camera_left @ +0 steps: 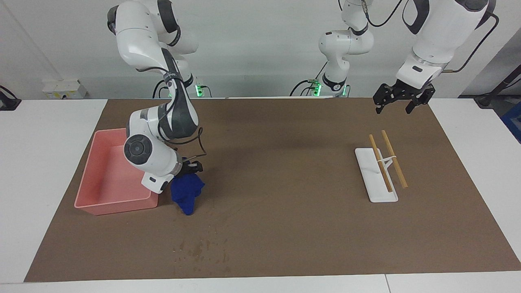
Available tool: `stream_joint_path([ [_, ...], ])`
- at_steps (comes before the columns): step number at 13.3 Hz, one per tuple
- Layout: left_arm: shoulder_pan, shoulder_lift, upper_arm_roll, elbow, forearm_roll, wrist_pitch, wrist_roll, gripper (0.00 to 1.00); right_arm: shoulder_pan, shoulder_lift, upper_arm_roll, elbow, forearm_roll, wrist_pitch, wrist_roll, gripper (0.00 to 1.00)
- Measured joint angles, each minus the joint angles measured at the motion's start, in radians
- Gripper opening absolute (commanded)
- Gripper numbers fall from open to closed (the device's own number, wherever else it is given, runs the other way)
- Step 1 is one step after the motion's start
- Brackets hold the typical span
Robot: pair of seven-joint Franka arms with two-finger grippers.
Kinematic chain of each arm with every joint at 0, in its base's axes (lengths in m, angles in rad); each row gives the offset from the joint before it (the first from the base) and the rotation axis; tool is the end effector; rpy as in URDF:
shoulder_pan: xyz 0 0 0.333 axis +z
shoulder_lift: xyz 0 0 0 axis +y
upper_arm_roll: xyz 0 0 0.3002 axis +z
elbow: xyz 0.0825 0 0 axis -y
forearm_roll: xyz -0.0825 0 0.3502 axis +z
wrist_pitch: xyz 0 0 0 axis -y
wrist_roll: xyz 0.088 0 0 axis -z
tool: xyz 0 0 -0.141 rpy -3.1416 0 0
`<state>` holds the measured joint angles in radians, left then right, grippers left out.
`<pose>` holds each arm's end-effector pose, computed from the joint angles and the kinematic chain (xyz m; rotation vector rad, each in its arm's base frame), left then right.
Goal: Wipe water with towel using both arms
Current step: 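Rub the towel over the wet patch with the right gripper, then carry the towel into the pink bin and release it with the right gripper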
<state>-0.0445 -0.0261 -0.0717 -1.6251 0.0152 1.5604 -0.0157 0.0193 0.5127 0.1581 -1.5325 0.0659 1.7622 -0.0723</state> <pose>0.5063 -0.0573 0.5635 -3.1175 0.1569 0.0585 0.6046 0.1057 0.3118 -2.9664 -0.3259 0.4272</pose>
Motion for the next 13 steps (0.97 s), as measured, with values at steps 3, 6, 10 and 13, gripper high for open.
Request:
stream_joint_path([
  [3, 0.0, 0.0, 0.001, -0.006, 0.0, -0.002, 0.0, 1.0, 0.011, -0.019, 0.001, -0.141, 0.0, 0.162, 0.005, 0.0],
  [6, 0.001, 0.0, 0.003, -0.006, 0.0, -0.002, 0.0, 1.0, 0.013, -0.034, 0.0, -0.235, -0.001, 0.281, 0.0, 0.0],
  [10, 0.001, 0.0, 0.003, -0.006, 0.0, -0.002, 0.0, 1.0, 0.012, -0.039, -0.005, -0.251, -0.087, 0.478, -0.015, 0.0],
  [13, 0.001, 0.0, 0.003, -0.006, 0.0, -0.002, 0.0, 1.0, 0.003, -0.008, -0.008, -0.26, -0.211, 0.629, -0.019, 0.0],
])
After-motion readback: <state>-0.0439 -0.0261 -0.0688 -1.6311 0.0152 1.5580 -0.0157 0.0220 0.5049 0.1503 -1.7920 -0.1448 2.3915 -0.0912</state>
